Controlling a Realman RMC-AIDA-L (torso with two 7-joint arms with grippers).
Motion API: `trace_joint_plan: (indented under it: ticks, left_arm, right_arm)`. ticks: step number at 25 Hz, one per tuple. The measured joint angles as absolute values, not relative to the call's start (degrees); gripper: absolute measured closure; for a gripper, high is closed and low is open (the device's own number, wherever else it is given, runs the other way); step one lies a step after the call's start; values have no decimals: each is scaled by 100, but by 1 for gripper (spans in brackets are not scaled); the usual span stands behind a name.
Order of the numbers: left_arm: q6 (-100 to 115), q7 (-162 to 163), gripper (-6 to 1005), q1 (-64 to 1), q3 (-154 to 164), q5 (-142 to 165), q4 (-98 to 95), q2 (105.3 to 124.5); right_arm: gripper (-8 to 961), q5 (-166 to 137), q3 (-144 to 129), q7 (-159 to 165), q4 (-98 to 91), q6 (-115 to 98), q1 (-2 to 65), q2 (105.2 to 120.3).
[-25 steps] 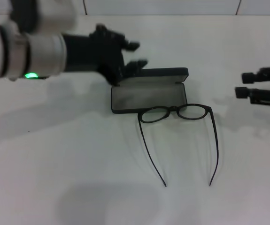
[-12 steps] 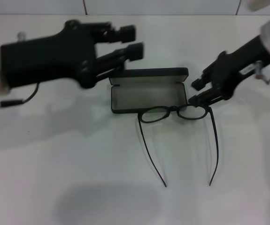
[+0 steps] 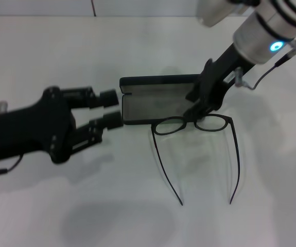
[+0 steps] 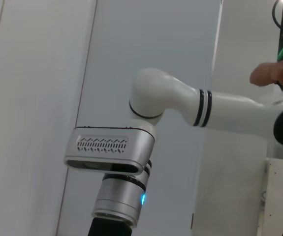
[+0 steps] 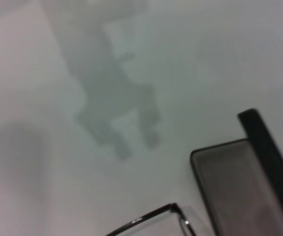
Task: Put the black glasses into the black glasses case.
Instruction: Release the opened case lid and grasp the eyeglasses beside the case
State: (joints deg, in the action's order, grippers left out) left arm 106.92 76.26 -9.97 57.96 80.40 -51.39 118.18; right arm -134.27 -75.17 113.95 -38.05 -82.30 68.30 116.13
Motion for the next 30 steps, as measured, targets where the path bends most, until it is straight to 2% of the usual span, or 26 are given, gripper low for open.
trace_joint_plan:
  ticks: [8, 14, 30]
  left_arm:
    - [10710, 6438, 650, -1050, 5794, 8321, -4061, 11830]
    - [10678, 6272, 650, -1059, 5789, 8470, -3967, 11899]
    - [10478, 6068, 650, -1213, 5786, 8527, -3450, 11896]
  right_arm:
    - [579, -13044, -8171, 11444, -3266, -7757, 7016, 11619]
    - [604, -13010, -8262, 11473, -2994, -7615, 7039, 11619]
    - [671, -12939, -8483, 11393, -2804, -7193, 6976, 11619]
